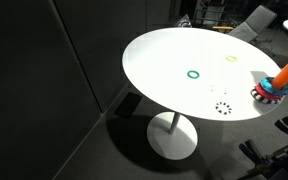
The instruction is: Pick up the orange ring and place it on the stack of rings
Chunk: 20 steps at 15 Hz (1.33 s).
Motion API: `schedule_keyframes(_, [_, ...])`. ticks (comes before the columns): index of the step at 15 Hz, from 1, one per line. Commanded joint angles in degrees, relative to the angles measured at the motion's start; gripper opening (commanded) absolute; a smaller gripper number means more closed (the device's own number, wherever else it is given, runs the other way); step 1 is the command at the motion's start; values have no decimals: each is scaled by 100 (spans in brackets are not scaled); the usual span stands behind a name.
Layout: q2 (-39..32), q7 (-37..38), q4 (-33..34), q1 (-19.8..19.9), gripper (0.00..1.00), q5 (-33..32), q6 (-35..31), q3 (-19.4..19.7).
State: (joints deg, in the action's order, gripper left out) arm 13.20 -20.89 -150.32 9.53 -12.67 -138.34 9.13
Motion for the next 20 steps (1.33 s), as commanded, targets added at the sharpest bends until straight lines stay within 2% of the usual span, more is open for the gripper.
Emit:
schedule_keyframes(1, [27, 125, -79, -1, 7, -212, -191, 6])
schedule_keyframes(8, [-116, 81, -123, 1, 7, -216, -646, 28])
schedule_keyframes(13, [-121, 24, -148, -22, 7, -141, -567, 31])
schedule_keyframes(18, [-30, 191, -223, 32, 7, -406, -536, -31])
schedule_keyframes(19, [-8, 237, -232, 40, 8, -478, -517, -44])
schedule_keyframes(20, [8, 266, -244, 43, 20, -548, -515, -50])
